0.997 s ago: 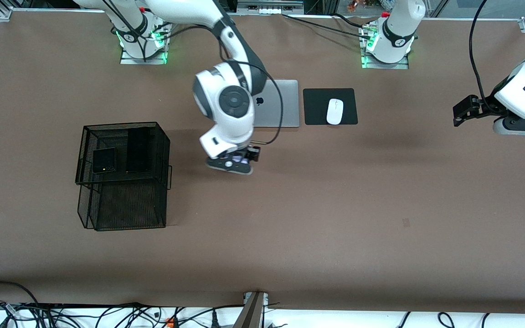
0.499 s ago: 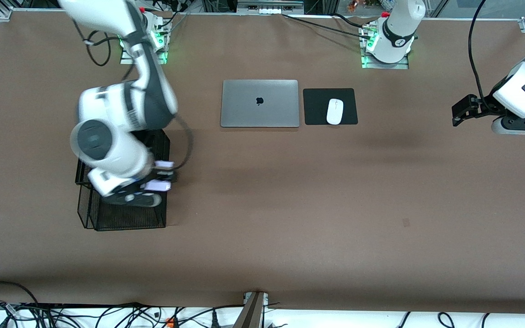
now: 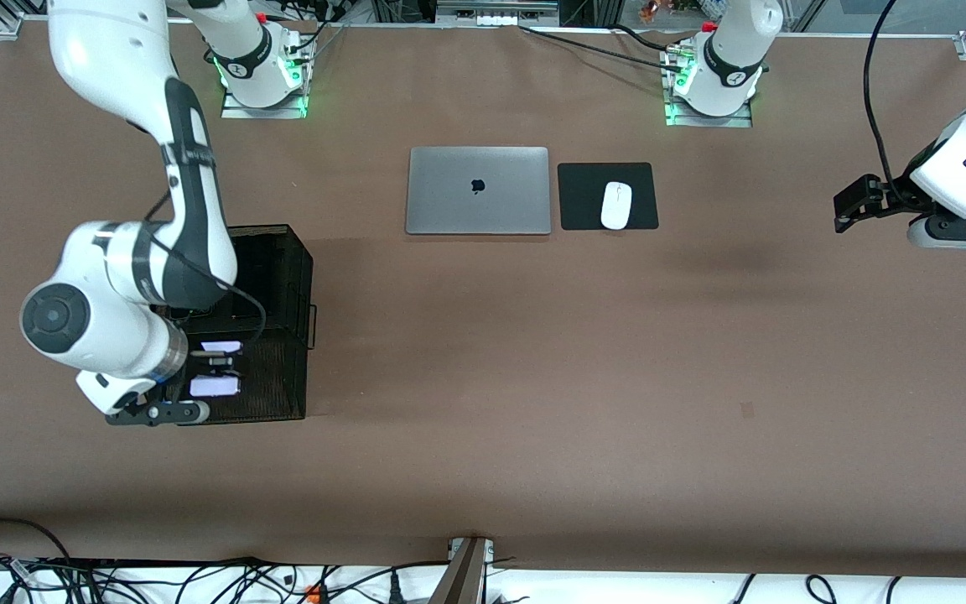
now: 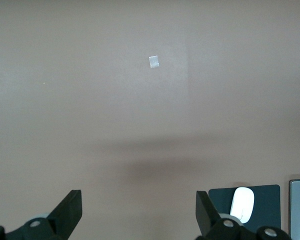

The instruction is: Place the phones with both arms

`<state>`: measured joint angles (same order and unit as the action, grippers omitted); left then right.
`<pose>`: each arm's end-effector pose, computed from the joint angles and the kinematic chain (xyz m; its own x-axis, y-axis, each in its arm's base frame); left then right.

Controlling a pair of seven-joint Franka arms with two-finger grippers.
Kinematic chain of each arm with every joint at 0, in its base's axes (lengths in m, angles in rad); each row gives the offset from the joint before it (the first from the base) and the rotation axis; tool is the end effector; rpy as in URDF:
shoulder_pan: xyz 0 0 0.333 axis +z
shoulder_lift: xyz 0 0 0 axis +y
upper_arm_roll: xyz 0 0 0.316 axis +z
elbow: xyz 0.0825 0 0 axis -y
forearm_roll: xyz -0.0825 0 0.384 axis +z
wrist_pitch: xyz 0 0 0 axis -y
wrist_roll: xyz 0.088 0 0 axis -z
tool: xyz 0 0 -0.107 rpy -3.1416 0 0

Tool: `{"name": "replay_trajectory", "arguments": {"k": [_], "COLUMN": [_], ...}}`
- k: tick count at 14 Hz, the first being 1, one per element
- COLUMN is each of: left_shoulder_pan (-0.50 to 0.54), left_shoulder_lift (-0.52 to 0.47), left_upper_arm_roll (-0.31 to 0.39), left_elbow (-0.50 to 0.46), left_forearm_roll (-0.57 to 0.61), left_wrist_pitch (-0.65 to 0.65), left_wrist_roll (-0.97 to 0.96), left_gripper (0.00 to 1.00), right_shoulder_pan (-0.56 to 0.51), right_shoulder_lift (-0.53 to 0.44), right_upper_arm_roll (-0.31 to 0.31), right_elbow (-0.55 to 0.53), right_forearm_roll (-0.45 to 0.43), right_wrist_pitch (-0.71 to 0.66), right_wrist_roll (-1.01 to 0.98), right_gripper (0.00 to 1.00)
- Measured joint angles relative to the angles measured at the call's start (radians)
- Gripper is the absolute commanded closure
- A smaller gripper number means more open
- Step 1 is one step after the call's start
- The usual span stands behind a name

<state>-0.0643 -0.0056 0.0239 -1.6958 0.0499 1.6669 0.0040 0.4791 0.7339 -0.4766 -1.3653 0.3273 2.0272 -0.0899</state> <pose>0.5571 -0.0176 0.5767 0.9985 -0.0492 -0.0236 -0.0503 -0.9975 -0.0493 0.7234 0.0963 0.3170 0.9983 0.0569 0.0089 0.0567 -0.9982 0.0191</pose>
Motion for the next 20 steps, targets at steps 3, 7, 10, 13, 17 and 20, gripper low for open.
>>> {"name": "replay_trajectory", "arguments": {"k": [3, 7, 10, 13, 17, 20], "left_shoulder_pan": [0.000, 0.001, 0.001, 0.001, 0.002, 0.002], "left_shoulder_lift": [0.001, 0.001, 0.001, 0.001, 0.001, 0.001], "left_upper_arm_roll": [0.000, 0.002, 0.002, 0.003, 0.003, 0.004], "left_elbow": [0.000, 0.000, 0.000, 0.000, 0.000, 0.000], "left_forearm_roll": [0.000, 0.000, 0.000, 0.000, 0.000, 0.000], "left_wrist_pitch": [-0.003, -0.004, -0.004, -0.004, -0.004, -0.005], "left_wrist_roll": [0.000, 0.001, 0.001, 0.001, 0.001, 0.001], "left_gripper": [0.00, 0.00, 0.00, 0.00, 0.00, 0.00], "right_shoulder_pan": [-0.012, -0.015, -0.019, -0.024, -0.029, -0.029], "right_shoulder_lift": [0.066, 0.098, 0.091, 0.051, -0.070, -0.154], "right_upper_arm_roll": [0.003, 0.008, 0.005, -0.009, -0.022, -0.051], "right_elbow": [0.000, -0.001, 0.001, 0.009, 0.017, 0.015], "right_forearm_roll": [0.026, 0.045, 0.050, 0.050, 0.050, 0.019], "right_wrist_pitch": [0.061, 0.081, 0.059, -0.037, -0.209, -0.335], "right_wrist_roll": [-0.022, -0.023, -0.024, -0.024, -0.024, -0.024], "right_gripper": [0.68, 0.00, 0.00, 0.00, 0.00, 0.00]}}
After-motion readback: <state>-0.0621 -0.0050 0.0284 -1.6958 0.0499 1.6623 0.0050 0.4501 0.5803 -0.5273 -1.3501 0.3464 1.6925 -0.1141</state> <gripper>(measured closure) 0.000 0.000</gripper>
